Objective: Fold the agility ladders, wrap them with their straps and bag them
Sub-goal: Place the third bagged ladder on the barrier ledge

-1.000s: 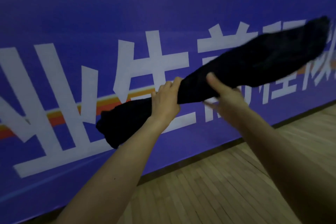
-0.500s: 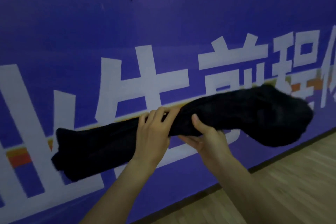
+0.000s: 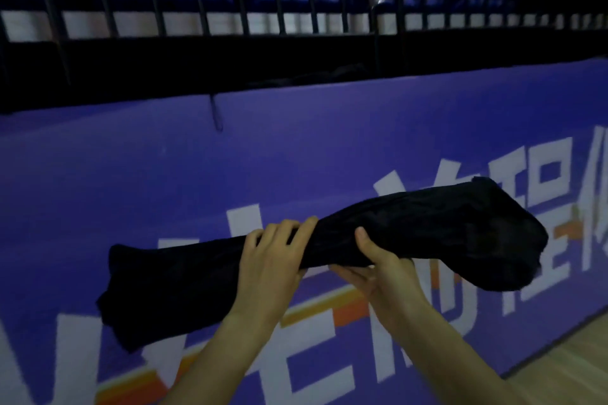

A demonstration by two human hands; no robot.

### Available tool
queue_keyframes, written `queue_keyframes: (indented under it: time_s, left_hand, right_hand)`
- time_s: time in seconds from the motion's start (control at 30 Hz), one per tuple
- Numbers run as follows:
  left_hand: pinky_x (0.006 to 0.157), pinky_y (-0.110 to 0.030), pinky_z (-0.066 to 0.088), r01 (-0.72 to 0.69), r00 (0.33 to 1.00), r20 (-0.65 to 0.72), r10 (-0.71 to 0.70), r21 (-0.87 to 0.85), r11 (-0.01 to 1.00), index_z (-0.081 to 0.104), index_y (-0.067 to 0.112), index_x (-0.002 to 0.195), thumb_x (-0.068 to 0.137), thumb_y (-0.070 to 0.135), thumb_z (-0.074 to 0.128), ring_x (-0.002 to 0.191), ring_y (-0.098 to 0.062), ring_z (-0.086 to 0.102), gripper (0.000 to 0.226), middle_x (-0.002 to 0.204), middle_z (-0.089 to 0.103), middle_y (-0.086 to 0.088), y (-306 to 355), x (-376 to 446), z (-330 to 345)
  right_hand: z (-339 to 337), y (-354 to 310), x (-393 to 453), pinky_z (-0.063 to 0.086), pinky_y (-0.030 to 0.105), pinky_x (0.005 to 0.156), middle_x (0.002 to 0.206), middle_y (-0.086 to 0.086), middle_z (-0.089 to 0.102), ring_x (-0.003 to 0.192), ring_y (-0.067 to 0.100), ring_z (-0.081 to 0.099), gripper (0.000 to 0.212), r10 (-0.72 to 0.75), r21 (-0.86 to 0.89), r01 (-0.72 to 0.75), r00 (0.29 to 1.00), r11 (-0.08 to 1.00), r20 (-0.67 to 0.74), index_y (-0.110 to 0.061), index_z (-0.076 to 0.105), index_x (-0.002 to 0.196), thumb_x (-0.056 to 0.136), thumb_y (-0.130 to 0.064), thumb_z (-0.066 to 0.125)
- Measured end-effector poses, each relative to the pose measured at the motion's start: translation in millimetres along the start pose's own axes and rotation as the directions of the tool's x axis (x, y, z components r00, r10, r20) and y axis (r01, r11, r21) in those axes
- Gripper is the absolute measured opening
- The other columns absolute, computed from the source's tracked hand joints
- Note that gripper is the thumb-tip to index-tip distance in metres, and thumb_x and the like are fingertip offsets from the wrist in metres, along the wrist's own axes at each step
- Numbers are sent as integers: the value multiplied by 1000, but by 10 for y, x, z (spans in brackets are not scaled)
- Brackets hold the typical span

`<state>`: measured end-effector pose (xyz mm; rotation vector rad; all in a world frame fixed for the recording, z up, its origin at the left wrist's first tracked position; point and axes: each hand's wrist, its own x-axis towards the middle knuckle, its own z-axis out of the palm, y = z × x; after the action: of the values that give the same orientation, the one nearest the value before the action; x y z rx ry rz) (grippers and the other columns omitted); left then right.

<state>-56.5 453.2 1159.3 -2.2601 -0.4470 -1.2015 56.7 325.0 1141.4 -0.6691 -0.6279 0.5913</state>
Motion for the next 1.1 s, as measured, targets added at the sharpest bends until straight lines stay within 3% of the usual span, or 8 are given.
queue_keyframes:
  time_s: [0.17,0.37,0.43,0.6,0.7,0.87,1.0,1.1]
  left_hand:
    - [61,-34,44,-68,996,-67,67,-17,998,60,18,119,50,18,93,70,-25,59,77,89,63,-2,333,1028,-82]
    - [61,-35,46,-126,985,-128,113,-98,987,64,16,122,48,17,93,72,-26,61,80,93,64,-4,991,2154,179]
    - [62,-36,47,-141,977,-178,118,-119,983,62,15,125,53,10,90,73,-26,61,77,97,64,-5,1156,2474,348]
    - [65,-35,49,-185,948,-280,153,-91,979,62,13,124,46,11,91,74,-27,62,83,98,64,-6,1441,3263,1198]
    - [64,-35,49,-167,936,-324,137,-67,984,64,15,122,46,10,91,73,-25,62,82,98,65,-4,1530,3625,1754]
    - [67,-34,49,-202,899,-396,185,-2,979,61,19,126,54,8,88,74,-21,62,77,96,66,0,1776,4636,2722]
    - [71,-33,48,-192,874,-445,195,52,980,61,24,127,62,10,84,73,-18,61,70,96,66,2,2060,5230,3125]
    - [71,-33,48,-160,882,-433,186,96,982,61,26,128,62,17,86,75,-18,62,71,97,67,2,2259,5708,3476]
  right_hand:
    - [-116,-876,479,61,39,75,120,10,69,100,28,71,43,-14,-26,14,1000,1000,-9,-13,53,136,93,-18,60]
    - [-615,-1815,1189,60,36,68,117,16,70,98,29,71,50,-90,-8,89,989,996,-116,-5,57,129,82,-22,67]
    - [-800,-2071,1495,60,36,66,115,14,70,99,30,70,41,-131,-18,130,982,991,-133,-8,58,125,87,-19,65]
    - [-1368,-2454,2534,59,43,67,110,16,69,96,34,69,22,-153,7,157,968,988,-197,-10,62,106,86,-17,67]
    - [-1627,-2553,3081,60,37,61,106,13,71,92,30,72,23,-189,-22,188,967,982,-171,-8,64,106,86,-17,66]
    - [-2145,-2928,4120,61,35,64,107,11,71,92,30,72,20,-226,-78,216,959,973,-170,-7,64,108,90,-18,63]
    - [-2490,-3244,4705,61,34,60,106,14,71,79,25,74,20,-224,-29,223,959,974,-175,-5,63,105,92,-20,62]
    - [-2799,-3447,5305,60,33,59,113,12,69,85,24,74,27,-235,-26,234,960,972,-149,-5,62,113,92,-23,62]
